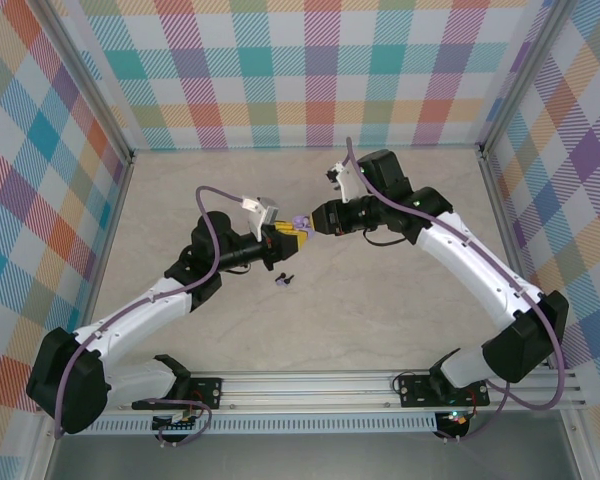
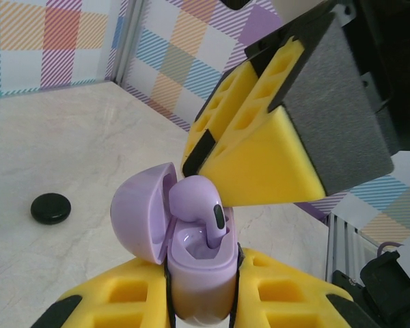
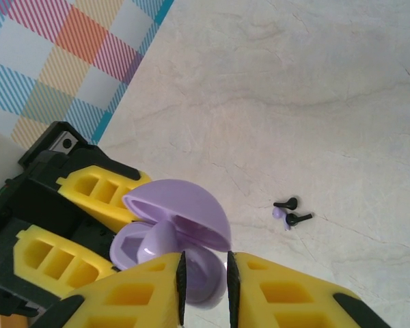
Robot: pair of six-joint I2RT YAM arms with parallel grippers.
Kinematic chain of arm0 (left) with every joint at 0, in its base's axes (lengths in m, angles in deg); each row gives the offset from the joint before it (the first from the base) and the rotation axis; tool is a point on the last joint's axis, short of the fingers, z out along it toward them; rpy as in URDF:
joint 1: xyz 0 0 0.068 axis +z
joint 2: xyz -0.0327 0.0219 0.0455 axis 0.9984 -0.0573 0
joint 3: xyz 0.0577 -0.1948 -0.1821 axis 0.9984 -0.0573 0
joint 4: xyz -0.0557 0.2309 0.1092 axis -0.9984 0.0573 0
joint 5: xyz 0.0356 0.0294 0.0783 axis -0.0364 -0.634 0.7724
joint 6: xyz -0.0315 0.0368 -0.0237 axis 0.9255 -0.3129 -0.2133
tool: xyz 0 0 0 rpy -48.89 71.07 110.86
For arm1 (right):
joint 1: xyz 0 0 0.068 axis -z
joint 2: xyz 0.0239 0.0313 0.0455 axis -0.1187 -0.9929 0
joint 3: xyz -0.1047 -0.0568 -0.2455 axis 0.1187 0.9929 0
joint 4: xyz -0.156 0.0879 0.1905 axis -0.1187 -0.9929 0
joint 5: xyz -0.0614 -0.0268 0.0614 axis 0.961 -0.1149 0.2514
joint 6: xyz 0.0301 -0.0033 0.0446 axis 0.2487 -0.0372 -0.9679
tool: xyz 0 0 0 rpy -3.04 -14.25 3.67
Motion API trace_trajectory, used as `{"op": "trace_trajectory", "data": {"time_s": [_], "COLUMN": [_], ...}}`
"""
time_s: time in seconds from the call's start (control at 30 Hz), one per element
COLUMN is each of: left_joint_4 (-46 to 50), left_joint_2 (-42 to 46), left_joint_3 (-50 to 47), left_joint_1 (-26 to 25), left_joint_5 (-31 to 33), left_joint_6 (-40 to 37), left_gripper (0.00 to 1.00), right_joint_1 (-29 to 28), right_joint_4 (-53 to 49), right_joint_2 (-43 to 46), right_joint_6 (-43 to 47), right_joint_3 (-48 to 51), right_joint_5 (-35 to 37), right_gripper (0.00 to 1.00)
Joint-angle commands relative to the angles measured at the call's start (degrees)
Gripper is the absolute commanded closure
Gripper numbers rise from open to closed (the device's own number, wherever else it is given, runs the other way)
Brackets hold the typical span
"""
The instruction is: Insert the wireless bluetooth earbuds into the charging case
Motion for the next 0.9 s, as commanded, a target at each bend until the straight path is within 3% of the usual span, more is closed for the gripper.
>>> {"op": "trace_trajectory", "data": {"time_s": [0.0, 0.47, 0.87], "left_joint_4": [-2.23, -1.42, 2.80], "left_joint_2": [1.76, 0.01, 0.51], "left_joint_3": [1.36, 2.82, 2.92], "left_joint_1": [-0.49, -0.93, -0.94], "left_joint_5": [-1.72, -5.08, 3.59], "left_joint_6": [-0.97, -1.78, -2.05], "left_gripper": [0.92, 0.92, 0.92], "right_joint_1": [-0.57, -2.50, -2.94], "right_joint_4": [-1.13, -4.75, -4.00], "right_joint_2": [-0.63, -4.02, -0.22], "right_joint_6": [1.45, 3.35, 2.20], "right_joint_3": [-2.12, -6.02, -4.89], "right_joint_5": [0.56, 1.33, 11.28], "right_gripper": [0.74, 0.72, 0.64]}}
